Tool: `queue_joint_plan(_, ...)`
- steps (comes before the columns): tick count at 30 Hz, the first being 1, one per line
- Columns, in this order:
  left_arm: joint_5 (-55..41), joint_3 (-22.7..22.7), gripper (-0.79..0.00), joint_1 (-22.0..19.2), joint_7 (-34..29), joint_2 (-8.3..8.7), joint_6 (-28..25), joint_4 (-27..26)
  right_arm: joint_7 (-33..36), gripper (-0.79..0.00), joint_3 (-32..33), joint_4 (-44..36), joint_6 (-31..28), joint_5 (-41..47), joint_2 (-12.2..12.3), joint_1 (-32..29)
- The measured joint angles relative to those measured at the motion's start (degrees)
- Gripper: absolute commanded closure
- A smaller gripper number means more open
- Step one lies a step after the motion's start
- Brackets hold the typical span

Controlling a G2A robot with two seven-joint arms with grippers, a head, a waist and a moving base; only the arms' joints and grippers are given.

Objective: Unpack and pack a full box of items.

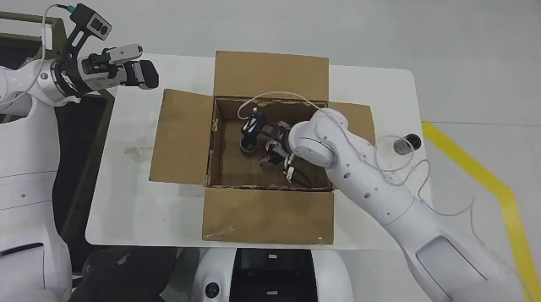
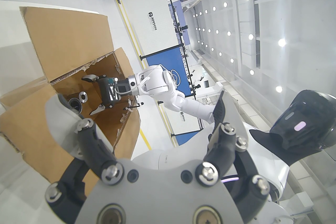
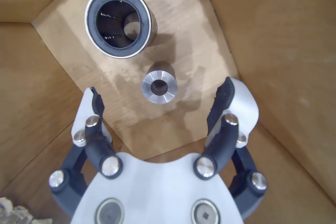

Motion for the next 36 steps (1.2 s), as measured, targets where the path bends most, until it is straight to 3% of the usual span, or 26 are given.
queue_joint_plan(5, 0.0, 0.0, -0.785, 0.0, 0.0, 0.0, 0.0, 0.0, -0.1, -0.745, -0.4, 1.4, -1.1, 0.8, -0.3, 0.6)
queue_joint_plan(13, 0.0, 0.0, -0.785, 0.0, 0.0, 0.0, 0.0, 0.0, -1.1, -0.597, -0.2, 4.8, -6.7, 3.7, -0.5, 1.9)
queue_joint_plan(17, 0.0, 0.0, -0.785, 0.0, 0.0, 0.0, 0.0, 0.0, -1.4, -0.576, -0.4, 6.3, -7.1, 4.4, -0.7, 2.5)
queue_joint_plan(19, 0.0, 0.0, -0.785, 0.0, 0.0, 0.0, 0.0, 0.0, -1.5, -0.514, -0.6, 6.8, -7.1, 4.5, -0.9, 2.8)
queue_joint_plan(21, 0.0, 0.0, -0.785, 0.0, 0.0, 0.0, 0.0, 0.0, -1.8, -0.391, -0.8, 7.3, -6.9, 4.5, -1.0, 3.0)
queue_joint_plan(29, 0.0, 0.0, -0.785, 0.0, 0.0, 0.0, 0.0, 0.0, -2.3, -0.323, -1.6, 8.6, -6.2, 4.1, -1.4, 3.4)
queue_joint_plan(31, 0.0, 0.0, -0.785, 0.0, 0.0, 0.0, 0.0, 0.0, -2.5, -0.222, -1.7, 8.9, -5.8, 3.9, -1.5, 3.5)
queue_joint_plan(33, 0.0, 0.0, -0.785, 0.0, 0.0, 0.0, 0.0, 0.0, -2.7, -0.022, -1.8, 9.0, -5.6, 3.7, -1.6, 3.5)
queue_joint_plan(36, 0.0, 0.0, -0.785, 0.0, 0.0, 0.0, 0.0, 0.0, -2.8, 0.0, -1.9, 8.3, -5.4, 3.0, -1.5, 3.2)
